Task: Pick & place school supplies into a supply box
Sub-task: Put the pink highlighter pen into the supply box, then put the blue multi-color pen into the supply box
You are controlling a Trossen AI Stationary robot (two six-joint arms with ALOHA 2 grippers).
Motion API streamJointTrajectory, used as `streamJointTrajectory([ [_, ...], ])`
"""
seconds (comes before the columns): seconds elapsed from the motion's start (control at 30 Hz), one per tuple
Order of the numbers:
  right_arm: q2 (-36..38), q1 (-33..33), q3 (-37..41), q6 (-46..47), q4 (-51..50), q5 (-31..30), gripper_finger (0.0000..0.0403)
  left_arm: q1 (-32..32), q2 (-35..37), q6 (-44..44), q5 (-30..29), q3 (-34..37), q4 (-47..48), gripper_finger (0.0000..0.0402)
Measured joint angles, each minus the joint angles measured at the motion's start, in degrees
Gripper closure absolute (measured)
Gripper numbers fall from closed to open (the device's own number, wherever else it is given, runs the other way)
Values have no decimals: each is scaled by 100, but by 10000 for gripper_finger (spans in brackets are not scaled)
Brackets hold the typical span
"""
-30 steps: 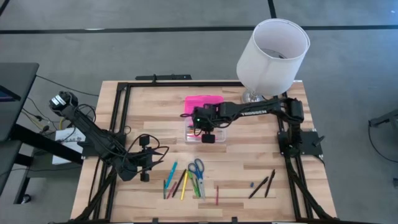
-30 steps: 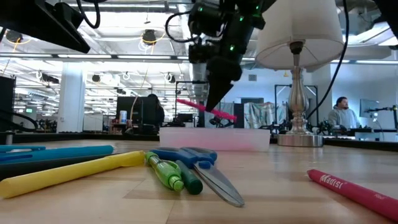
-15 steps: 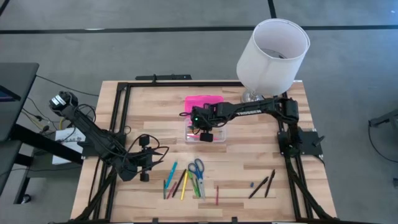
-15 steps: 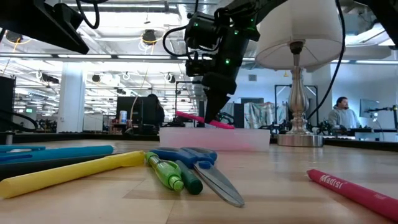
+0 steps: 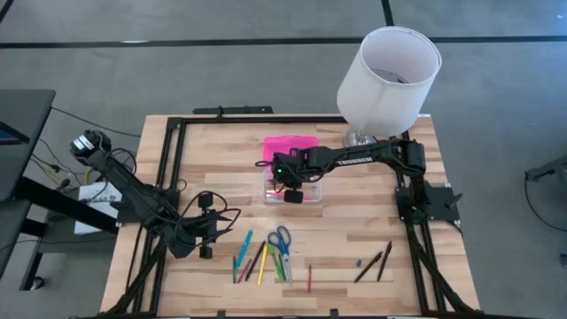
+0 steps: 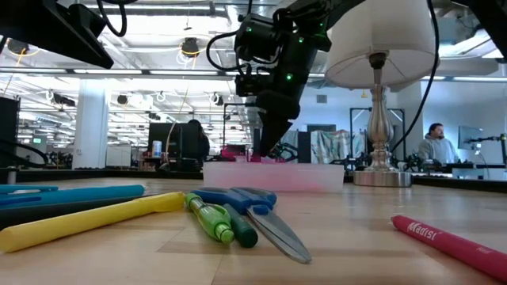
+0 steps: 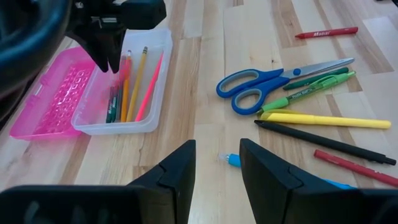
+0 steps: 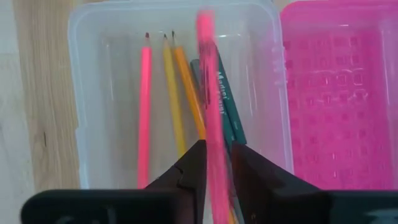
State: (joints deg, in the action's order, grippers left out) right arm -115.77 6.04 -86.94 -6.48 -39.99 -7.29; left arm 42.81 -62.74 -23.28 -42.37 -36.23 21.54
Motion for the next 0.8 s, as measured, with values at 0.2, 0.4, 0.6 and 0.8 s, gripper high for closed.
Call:
streamJointTrajectory([
  [0.2,0,0,0,0,0,-13,314,0,0,-1,-7,0,0,281],
  [0.4,87,0,4,-13,-159,-13,310,0,-15,-154,-11,0,-2,281],
  [0.6,441,-292,2,-516,-394,10,310,3,-26,-593,293,0,92,281],
  [0.8,605,-863,2,-1015,-409,34,310,70,-26,-768,424,0,101,281],
])
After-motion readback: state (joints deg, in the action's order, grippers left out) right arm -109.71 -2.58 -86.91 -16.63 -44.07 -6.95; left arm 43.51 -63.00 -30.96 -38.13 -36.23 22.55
